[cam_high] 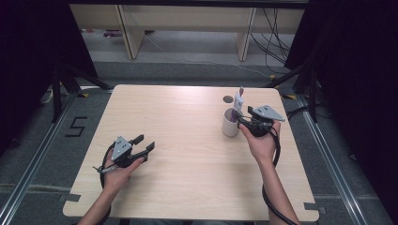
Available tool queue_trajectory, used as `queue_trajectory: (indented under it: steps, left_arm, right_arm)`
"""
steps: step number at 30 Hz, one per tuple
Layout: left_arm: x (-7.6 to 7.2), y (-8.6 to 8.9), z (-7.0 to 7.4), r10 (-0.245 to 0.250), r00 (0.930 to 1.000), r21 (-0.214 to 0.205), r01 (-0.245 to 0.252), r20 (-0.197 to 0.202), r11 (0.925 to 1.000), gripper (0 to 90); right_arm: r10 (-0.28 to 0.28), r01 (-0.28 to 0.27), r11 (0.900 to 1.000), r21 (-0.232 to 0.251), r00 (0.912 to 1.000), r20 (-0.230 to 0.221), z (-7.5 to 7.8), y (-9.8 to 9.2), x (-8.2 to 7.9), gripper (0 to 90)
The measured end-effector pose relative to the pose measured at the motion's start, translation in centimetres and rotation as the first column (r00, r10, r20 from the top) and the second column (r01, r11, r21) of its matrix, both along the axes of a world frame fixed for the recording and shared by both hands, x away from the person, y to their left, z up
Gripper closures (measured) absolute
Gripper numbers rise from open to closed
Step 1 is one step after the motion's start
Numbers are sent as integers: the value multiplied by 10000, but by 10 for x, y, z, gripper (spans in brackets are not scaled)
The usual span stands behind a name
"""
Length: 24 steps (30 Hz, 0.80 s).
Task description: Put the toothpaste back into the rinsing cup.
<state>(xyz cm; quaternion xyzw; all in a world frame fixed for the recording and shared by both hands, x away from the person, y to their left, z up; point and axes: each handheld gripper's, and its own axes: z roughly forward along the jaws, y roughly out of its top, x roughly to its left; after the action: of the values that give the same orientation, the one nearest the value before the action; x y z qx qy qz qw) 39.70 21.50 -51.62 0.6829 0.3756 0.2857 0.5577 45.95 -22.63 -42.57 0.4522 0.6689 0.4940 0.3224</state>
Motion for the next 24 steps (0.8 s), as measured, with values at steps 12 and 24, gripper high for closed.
queue_trajectory:
  steps: [12,24]
  left_arm:
    - [0,2,0,63,10000,14,-63,1,10000,419]
    - [0,2,0,117,9999,18,-117,8,9999,419]
  right_arm:
    - [136,-140,9996,-265,9998,-160,1,-10,-18,398]
    - [24,-30,9996,-270,9998,-217,-7,-31,-38,383]
